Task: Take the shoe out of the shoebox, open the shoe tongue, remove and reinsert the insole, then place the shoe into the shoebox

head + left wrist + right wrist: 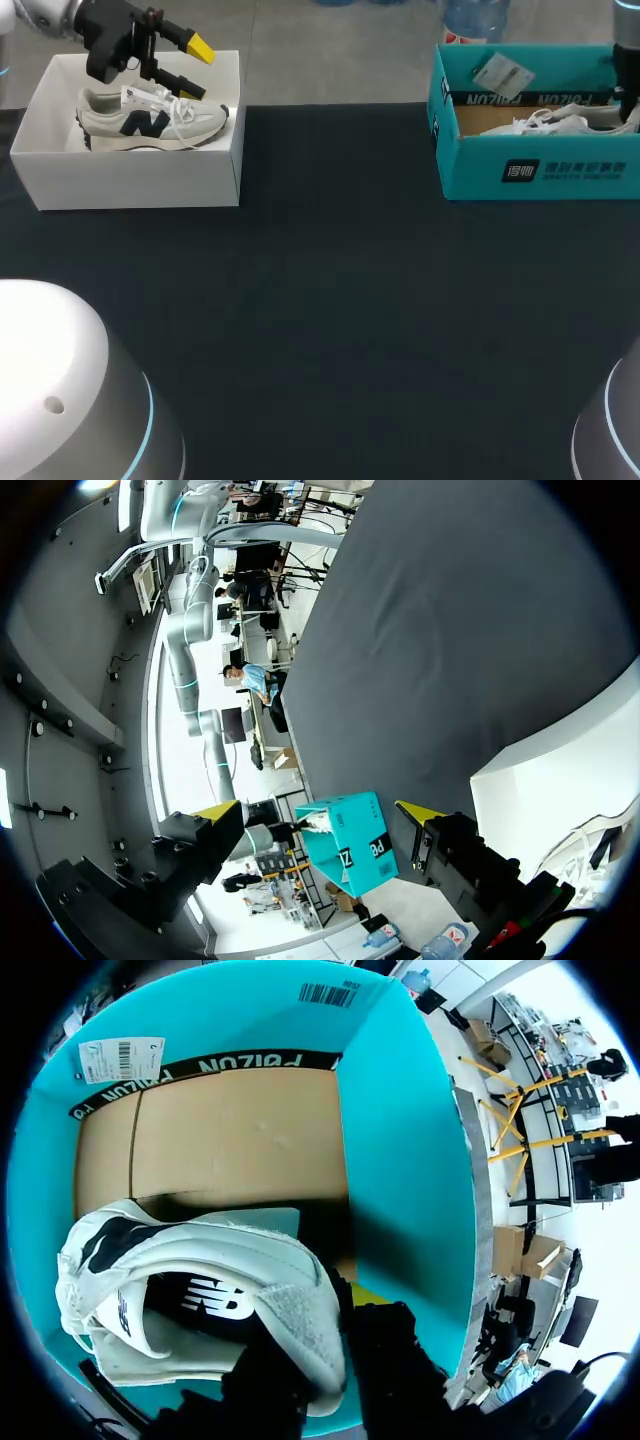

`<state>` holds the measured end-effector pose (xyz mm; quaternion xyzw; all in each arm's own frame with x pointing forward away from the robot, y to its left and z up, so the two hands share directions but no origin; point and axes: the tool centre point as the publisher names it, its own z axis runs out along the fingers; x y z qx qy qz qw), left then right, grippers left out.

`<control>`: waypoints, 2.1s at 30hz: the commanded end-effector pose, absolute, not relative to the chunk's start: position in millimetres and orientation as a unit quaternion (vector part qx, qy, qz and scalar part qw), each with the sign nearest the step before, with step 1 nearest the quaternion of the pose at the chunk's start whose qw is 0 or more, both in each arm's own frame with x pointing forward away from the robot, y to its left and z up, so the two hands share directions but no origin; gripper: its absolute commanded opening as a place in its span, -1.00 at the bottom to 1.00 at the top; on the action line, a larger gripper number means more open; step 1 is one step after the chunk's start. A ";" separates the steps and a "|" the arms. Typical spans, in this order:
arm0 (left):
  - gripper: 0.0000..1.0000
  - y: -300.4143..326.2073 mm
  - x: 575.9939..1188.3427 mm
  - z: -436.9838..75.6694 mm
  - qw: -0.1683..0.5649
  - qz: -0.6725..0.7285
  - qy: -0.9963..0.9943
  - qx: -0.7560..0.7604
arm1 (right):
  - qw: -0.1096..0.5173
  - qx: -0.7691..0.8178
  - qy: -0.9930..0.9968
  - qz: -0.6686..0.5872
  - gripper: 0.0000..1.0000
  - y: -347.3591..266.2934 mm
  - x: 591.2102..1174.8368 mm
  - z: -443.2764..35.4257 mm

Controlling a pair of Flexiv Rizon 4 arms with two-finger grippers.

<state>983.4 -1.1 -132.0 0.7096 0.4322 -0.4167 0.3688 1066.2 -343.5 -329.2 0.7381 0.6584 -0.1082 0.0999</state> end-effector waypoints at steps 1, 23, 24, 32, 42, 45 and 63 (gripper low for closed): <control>1.00 -0.7 984.0 -131.6 0.368 -0.416 0.432 0.711 | 0.096 0.741 0.655 -0.113 -1.00 -347.4 1070.9 -347.0; 1.00 -0.7 984.0 -131.6 0.368 -0.416 0.432 0.711 | 0.088 0.755 0.643 -0.099 1.00 -341.7 1062.1 -338.5; 1.00 -0.7 984.0 -131.6 0.368 -0.416 0.432 0.711 | 0.092 0.754 0.643 -0.096 1.00 -339.4 1062.2 -332.6; 1.00 -0.7 984.0 -131.6 0.368 -0.416 0.432 0.711 | 0.116 0.751 0.647 -0.059 1.00 -322.8 1060.5 -280.1; 1.00 -0.7 984.0 -131.6 0.368 -0.416 0.432 0.711 | 0.127 0.750 0.649 -0.021 1.00 -298.9 1049.4 -220.0; 1.00 -0.7 984.0 -131.6 0.368 -0.416 0.432 0.711 | 0.125 0.749 0.651 0.001 1.00 -289.7 1044.0 -206.0; 1.00 -0.7 984.0 -131.6 0.368 -0.416 0.432 0.711 | 0.116 0.732 0.671 0.013 1.00 -259.4 1014.4 -188.2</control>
